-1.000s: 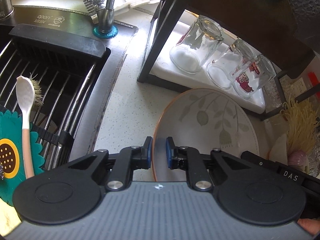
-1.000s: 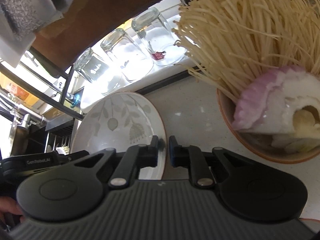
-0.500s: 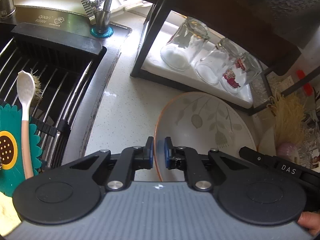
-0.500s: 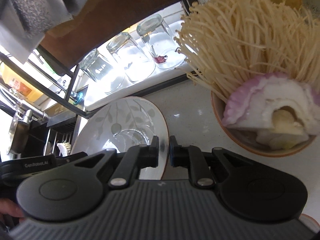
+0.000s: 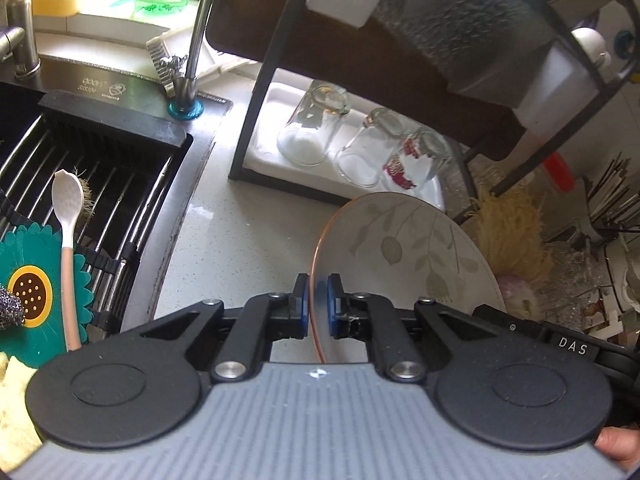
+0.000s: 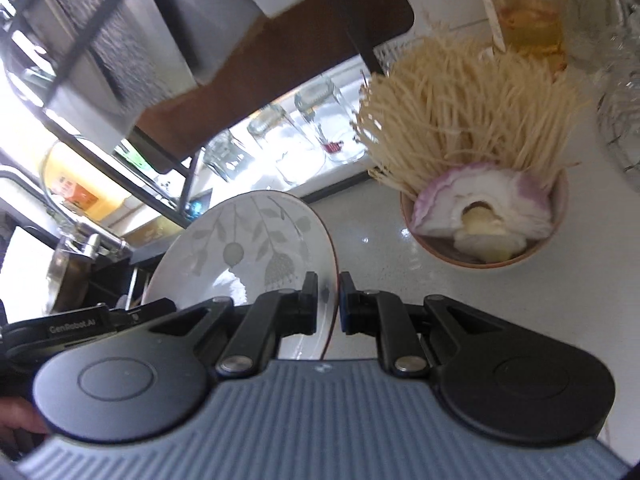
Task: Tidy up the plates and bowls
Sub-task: 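Lift the second bowl and carry it over the bowl-and-plate stack, then lower the held bowl onto the stack and open both grippers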
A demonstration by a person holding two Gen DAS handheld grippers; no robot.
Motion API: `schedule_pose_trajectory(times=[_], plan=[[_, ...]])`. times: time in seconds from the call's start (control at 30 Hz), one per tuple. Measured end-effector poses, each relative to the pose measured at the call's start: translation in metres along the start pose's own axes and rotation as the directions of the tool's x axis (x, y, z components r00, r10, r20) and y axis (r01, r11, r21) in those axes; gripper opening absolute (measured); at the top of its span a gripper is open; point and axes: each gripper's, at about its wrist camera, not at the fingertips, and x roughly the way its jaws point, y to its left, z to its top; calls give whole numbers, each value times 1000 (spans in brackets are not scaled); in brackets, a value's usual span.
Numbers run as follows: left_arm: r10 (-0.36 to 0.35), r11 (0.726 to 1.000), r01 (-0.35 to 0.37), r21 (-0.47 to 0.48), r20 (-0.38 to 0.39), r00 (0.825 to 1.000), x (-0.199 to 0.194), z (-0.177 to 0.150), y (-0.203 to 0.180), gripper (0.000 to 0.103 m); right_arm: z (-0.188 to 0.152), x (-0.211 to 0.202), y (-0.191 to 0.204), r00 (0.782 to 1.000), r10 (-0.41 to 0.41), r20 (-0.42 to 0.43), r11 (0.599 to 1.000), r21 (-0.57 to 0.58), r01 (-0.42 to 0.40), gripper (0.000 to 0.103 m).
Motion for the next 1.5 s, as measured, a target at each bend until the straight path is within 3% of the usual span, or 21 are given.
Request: schedule_pose_trajectory(times=[0.4, 0.73, 1.07, 1.5], plan=[[-48, 999, 48, 23, -1, 999, -25, -29, -40, 10, -11, -54, -23, 998, -22, 66, 1000, 24, 20, 13], [-78, 994, 86, 71, -110, 991, -8, -61, -70, 10, -36, -87, -54, 991, -110, 74, 993, 61, 105, 13], [-52, 983, 102, 155, -295, 954, 29, -87, -98, 12, -64, -101, -87, 977, -207, 45, 973, 111, 201, 13], [24, 968, 85, 237, -422, 906, 55, -100, -114, 15, -80, -102, -98, 968, -252, 0, 965, 77, 251, 13]])
